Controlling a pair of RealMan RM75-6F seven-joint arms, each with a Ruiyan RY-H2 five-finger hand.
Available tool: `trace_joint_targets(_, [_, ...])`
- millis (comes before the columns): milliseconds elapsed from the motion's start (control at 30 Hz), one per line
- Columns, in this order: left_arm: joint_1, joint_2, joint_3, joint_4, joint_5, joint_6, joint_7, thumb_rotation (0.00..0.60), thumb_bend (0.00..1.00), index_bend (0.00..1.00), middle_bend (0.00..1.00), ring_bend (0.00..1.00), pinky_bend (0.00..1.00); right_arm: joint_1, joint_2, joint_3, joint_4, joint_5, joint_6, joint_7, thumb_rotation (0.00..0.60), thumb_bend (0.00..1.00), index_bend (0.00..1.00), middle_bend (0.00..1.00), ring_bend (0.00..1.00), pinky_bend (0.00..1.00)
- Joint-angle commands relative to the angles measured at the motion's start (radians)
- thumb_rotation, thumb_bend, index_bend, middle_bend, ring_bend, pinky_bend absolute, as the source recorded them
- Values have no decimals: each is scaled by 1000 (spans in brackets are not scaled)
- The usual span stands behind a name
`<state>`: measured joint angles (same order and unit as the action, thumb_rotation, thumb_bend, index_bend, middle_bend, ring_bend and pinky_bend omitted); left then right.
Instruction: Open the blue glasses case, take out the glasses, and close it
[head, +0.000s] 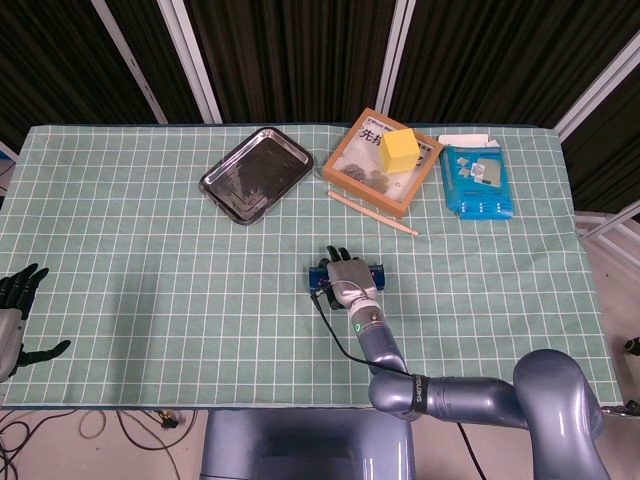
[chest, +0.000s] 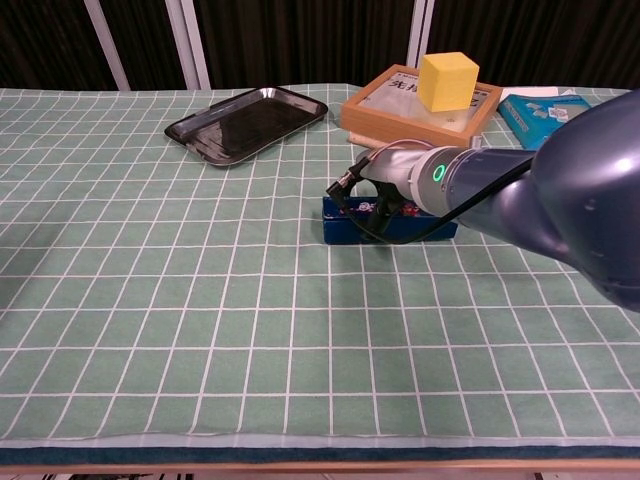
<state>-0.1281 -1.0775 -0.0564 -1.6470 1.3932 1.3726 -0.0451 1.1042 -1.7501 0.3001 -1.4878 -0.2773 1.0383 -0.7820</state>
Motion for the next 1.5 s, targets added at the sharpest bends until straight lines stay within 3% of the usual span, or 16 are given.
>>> trace_joint_targets(33, [0, 1, 0, 0, 0, 0, 0, 600, 0, 0, 0, 0, 0, 0, 2, 0, -1, 3, -1, -1, 600, 755, 282, 0, 0, 244])
trace_joint_targets(533, [0, 0, 0, 0, 0, -1, -1, 600, 0, 0, 0, 0, 0, 6, 6, 8, -1, 33, -5, -5, 600, 998, 283, 0, 0, 244])
trace_joint_targets(1500, [2, 1, 1, 0, 4, 4, 0, 600, 0, 0, 0, 0, 0, 13, 39, 36, -12, 92, -30, 21, 600, 1000, 224, 0, 0, 244])
